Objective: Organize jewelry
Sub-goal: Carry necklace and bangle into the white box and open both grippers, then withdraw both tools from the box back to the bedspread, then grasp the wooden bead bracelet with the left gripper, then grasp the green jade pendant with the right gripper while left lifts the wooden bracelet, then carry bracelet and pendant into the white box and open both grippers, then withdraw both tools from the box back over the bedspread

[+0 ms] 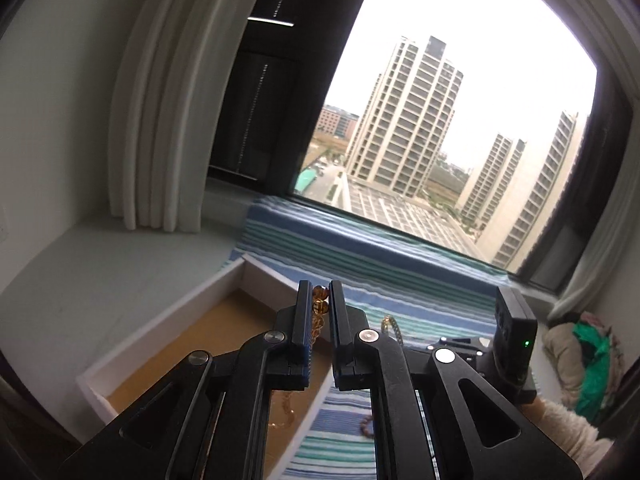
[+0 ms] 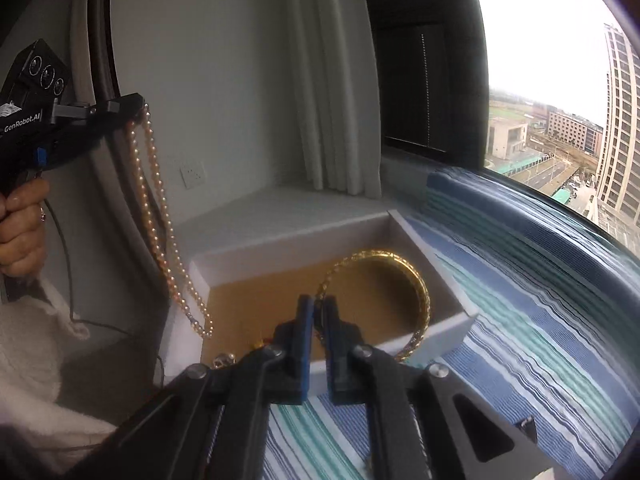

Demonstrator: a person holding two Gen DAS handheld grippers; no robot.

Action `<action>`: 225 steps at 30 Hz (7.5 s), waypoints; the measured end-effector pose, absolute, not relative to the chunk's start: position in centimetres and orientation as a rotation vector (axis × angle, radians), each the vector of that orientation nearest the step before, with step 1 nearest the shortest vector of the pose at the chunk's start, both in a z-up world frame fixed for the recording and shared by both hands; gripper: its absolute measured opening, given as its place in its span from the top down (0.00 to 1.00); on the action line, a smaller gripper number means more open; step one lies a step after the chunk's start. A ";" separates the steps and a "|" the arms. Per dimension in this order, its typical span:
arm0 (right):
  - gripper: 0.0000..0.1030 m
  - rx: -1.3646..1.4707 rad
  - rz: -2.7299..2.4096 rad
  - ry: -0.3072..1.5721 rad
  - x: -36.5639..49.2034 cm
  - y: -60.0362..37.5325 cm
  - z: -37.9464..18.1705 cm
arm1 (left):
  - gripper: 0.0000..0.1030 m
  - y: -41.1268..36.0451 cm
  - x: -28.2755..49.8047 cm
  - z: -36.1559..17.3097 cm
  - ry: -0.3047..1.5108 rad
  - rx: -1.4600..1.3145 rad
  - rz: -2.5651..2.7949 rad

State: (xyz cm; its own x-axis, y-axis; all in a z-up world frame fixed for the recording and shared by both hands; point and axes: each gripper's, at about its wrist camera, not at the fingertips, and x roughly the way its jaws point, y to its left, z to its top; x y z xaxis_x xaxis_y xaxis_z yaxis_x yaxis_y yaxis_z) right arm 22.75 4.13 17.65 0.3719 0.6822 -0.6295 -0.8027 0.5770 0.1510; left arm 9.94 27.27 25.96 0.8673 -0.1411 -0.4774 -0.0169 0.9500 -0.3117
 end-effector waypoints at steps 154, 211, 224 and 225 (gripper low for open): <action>0.89 0.186 0.528 0.927 7.7 -20.3 3.5 | 0.91 9.3 3.4 1.0 0.930 -0.170 -0.154; 0.62 -0.165 0.774 1.007 30.3 12.3 -0.1 | 0.28 32.1 8.5 0.7 0.919 -0.251 0.272; 0.49 -0.109 0.719 0.906 15.4 -1.7 1.1 | 0.11 26.1 8.3 2.2 0.793 -0.063 0.261; 0.49 -0.106 0.695 0.906 14.1 -3.2 0.7 | 0.11 25.9 8.4 2.0 0.802 -0.049 0.268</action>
State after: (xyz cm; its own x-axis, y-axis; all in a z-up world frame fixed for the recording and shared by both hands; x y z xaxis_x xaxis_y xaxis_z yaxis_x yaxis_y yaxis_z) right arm 14.12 -3.21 0.72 0.4163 0.5094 -0.7531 -0.5950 0.7790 0.1980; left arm 8.37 25.89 2.01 0.6637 0.2182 -0.7154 -0.2555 0.9651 0.0573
